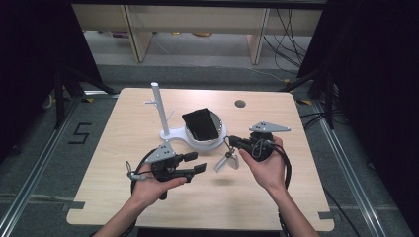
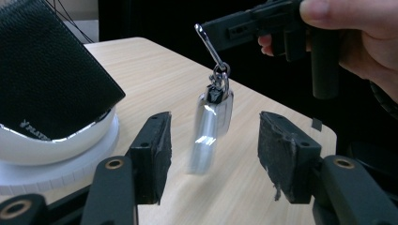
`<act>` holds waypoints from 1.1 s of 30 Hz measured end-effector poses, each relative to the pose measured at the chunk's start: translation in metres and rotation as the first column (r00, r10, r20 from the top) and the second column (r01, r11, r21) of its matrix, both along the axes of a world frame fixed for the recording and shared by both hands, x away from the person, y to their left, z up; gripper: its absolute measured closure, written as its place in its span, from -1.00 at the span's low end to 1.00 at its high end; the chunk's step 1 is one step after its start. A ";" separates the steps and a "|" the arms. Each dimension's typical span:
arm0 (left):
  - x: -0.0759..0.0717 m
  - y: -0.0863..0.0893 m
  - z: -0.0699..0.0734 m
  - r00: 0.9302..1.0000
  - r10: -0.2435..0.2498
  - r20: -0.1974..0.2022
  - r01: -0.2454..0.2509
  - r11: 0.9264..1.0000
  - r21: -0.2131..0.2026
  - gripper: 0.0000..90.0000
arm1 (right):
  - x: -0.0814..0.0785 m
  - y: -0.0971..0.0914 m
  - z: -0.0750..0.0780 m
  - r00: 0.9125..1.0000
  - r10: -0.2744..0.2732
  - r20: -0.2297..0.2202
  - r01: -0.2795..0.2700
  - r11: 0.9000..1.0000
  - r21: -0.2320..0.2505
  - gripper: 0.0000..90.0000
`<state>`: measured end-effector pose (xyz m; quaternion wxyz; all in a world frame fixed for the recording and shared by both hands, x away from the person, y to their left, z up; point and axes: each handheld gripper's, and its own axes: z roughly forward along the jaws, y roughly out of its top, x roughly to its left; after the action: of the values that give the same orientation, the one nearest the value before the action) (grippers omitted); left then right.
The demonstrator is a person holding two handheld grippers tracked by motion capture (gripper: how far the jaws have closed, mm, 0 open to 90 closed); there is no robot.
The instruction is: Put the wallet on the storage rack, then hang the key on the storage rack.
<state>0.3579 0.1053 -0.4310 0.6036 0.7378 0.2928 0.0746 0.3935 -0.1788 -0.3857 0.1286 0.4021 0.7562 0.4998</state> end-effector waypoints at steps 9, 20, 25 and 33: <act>0.009 0.002 0.000 1.000 0.029 0.005 -0.029 1.000 0.007 -0.02 | -0.002 0.009 0.004 1.000 0.025 0.011 -0.026 0.999 0.041 0.96; 0.011 -0.005 0.008 1.000 0.009 0.024 -0.009 1.000 -0.012 -0.05 | -0.006 0.019 0.014 0.997 0.048 0.052 -0.052 0.996 0.072 0.96; 0.013 -0.011 0.015 1.000 -0.008 0.024 0.008 1.000 -0.024 -0.01 | -0.007 0.026 0.016 0.997 0.058 0.051 -0.061 0.995 0.077 0.96; 0.022 -0.021 0.016 1.000 -0.021 0.006 0.021 0.999 -0.032 0.14 | -0.005 0.035 0.017 0.994 0.089 0.069 -0.094 0.992 0.085 0.96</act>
<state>0.3802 0.0843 -0.4146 0.6167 0.7311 0.2845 0.0654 0.3880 -0.1436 -0.3683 0.1123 0.3558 0.7464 0.5511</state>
